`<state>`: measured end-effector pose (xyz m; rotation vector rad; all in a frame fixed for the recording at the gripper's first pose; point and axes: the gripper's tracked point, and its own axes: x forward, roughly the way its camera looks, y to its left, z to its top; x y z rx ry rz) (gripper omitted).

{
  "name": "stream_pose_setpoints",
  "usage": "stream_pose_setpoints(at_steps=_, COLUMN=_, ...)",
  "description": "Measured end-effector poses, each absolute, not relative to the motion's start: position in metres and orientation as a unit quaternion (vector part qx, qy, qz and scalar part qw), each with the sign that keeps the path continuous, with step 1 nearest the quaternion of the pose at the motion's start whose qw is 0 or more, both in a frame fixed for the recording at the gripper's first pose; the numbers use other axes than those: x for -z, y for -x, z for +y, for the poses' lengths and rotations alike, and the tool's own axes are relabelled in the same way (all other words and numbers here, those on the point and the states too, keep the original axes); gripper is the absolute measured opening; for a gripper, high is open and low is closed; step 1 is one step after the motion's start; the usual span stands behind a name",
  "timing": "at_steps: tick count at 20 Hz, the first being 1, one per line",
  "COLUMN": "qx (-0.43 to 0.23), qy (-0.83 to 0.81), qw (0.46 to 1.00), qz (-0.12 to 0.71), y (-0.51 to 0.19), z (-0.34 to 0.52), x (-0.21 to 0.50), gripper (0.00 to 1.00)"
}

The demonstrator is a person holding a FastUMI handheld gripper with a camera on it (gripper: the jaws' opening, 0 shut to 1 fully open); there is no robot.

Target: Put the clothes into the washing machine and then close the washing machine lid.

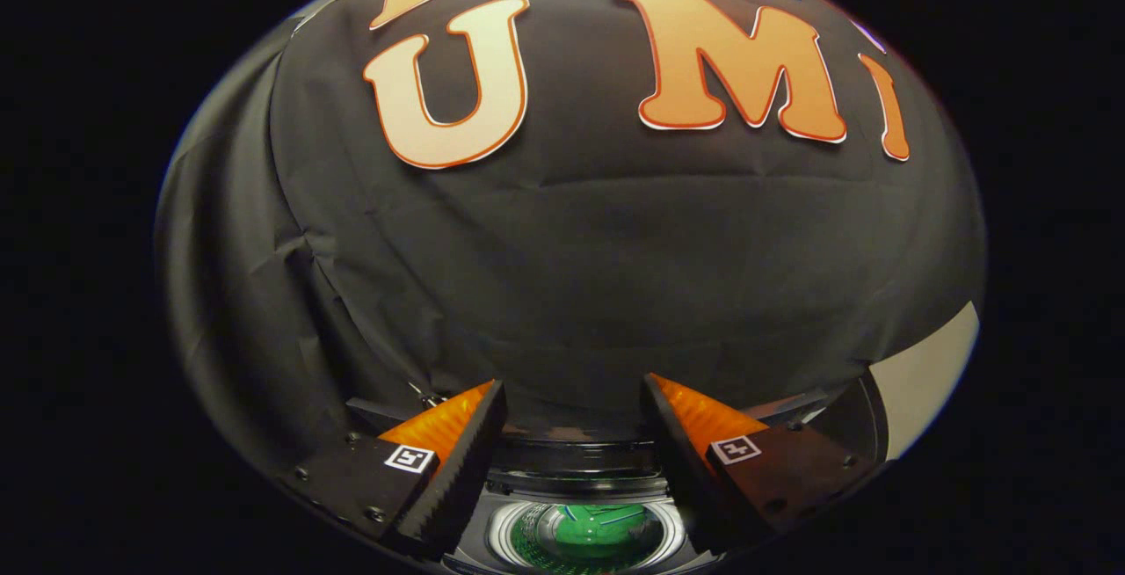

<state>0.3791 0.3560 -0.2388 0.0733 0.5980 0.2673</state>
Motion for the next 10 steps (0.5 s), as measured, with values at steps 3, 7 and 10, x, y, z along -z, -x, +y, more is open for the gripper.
stream_pose_setpoints(at_steps=3, qx=-0.132, qy=-0.03, qw=0.944, qz=0.301, y=-0.3782, z=0.3598, x=0.2466, gripper=0.98)
stream_pose_setpoints(at_steps=7, qx=-0.128, qy=-0.019, qw=0.948, qz=0.292, y=-0.3763, z=0.3578, x=0.2483, gripper=0.99)
stream_pose_setpoints(at_steps=10, qx=-0.125, qy=-0.018, qw=0.948, qz=0.292, y=-0.3705, z=0.3569, x=0.2473, gripper=1.0)
